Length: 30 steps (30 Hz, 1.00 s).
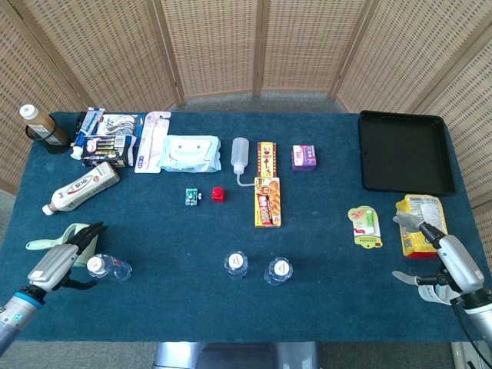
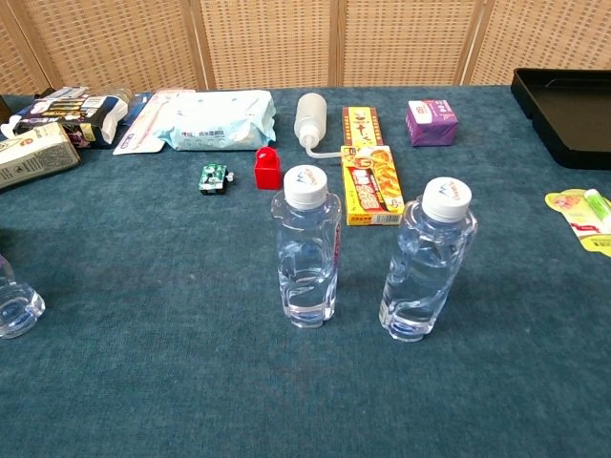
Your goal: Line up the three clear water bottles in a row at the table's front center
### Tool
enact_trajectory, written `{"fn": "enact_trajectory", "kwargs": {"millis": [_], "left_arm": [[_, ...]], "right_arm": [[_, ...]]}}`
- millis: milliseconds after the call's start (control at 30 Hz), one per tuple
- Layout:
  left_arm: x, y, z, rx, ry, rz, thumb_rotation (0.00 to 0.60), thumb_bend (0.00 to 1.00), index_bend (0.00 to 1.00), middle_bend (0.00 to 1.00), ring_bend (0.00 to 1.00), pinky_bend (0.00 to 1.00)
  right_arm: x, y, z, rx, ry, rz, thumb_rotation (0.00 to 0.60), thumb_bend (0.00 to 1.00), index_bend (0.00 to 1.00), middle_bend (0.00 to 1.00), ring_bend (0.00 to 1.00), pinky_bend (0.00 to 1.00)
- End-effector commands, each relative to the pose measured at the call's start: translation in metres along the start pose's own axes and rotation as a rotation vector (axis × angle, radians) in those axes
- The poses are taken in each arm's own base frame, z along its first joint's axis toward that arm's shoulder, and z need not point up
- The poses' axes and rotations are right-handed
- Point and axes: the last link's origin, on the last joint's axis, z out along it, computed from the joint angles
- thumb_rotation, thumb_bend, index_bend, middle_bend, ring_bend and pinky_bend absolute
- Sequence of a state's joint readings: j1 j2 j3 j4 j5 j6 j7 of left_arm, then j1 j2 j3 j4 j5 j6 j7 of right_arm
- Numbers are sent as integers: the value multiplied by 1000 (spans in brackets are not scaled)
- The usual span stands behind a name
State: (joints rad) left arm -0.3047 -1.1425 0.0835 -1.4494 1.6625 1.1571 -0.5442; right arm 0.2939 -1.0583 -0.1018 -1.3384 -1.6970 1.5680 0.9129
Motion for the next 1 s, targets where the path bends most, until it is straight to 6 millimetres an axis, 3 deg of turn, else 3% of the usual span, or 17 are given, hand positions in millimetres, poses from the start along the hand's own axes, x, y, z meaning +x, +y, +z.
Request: {"fn": "enact_trajectory", "kwargs": {"millis": [33, 200, 467, 1000], "left_arm": [[-6, -1, 4, -8, -9, -21, 600, 160, 0, 56, 44, 258], [-12, 0, 9, -27, -17, -43, 600, 216, 35, 148, 116, 301], [-21, 2, 19, -23, -15, -63, 600, 268, 243, 263, 201, 363], [-13, 11, 27, -79, 6, -79, 600, 277, 291, 297, 214, 363]], "right_arm": [[-1, -1, -1, 7, 4, 13, 600, 107, 130, 222, 231, 270], [0, 2, -5, 13, 10, 33, 600, 107, 131, 223, 231, 270], [-1, 5, -9, 14, 15, 44, 600, 107, 135, 224, 231, 269], [-2, 6, -8, 11, 13, 38, 600, 106, 142, 224, 231, 270]]}}
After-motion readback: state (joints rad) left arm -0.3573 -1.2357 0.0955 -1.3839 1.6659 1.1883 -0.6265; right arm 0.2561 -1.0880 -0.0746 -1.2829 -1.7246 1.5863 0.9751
